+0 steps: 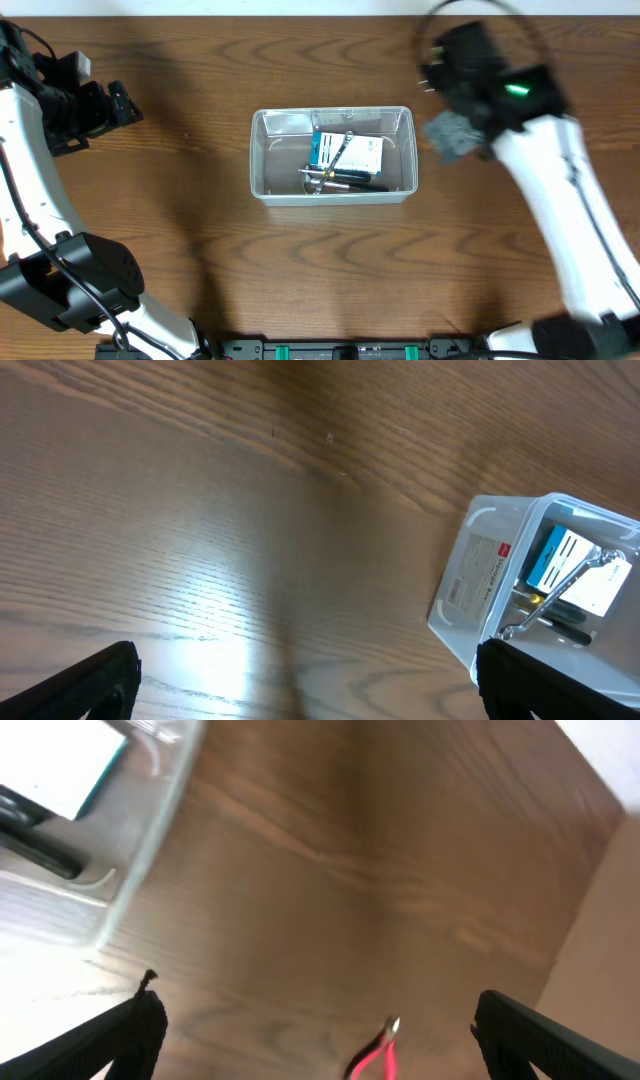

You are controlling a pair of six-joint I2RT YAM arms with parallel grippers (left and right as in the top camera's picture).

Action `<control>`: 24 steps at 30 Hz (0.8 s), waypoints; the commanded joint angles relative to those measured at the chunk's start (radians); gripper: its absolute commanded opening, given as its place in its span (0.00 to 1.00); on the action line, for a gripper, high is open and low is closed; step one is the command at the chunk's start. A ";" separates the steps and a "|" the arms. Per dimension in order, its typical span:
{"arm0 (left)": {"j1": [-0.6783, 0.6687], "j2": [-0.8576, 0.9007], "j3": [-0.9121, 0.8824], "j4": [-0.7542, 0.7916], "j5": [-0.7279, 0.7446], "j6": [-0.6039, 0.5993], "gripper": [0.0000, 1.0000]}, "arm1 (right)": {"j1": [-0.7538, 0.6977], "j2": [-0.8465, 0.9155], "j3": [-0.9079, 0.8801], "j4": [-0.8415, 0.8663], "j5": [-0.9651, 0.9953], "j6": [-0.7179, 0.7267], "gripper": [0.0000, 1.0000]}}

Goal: Pack container
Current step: 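Swing the right gripper back right toward the red-handled pliers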

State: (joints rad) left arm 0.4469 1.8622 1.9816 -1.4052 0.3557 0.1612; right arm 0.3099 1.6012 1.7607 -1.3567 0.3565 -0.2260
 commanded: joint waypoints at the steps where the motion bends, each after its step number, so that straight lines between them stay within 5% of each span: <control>1: 0.000 0.010 -0.001 0.000 -0.008 0.006 0.98 | -0.075 -0.117 0.020 -0.037 -0.055 0.124 0.99; 13: 0.000 0.010 -0.001 0.000 -0.008 0.006 0.98 | -0.338 -0.391 0.020 -0.283 -0.063 0.248 0.99; 24: 0.000 0.010 -0.001 0.000 -0.008 0.006 0.98 | -0.356 -0.423 0.019 -0.341 -0.208 0.248 0.99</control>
State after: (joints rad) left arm 0.4469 1.8622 1.9816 -1.4052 0.3557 0.1612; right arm -0.0360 1.1790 1.7683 -1.6947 0.1959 -0.0029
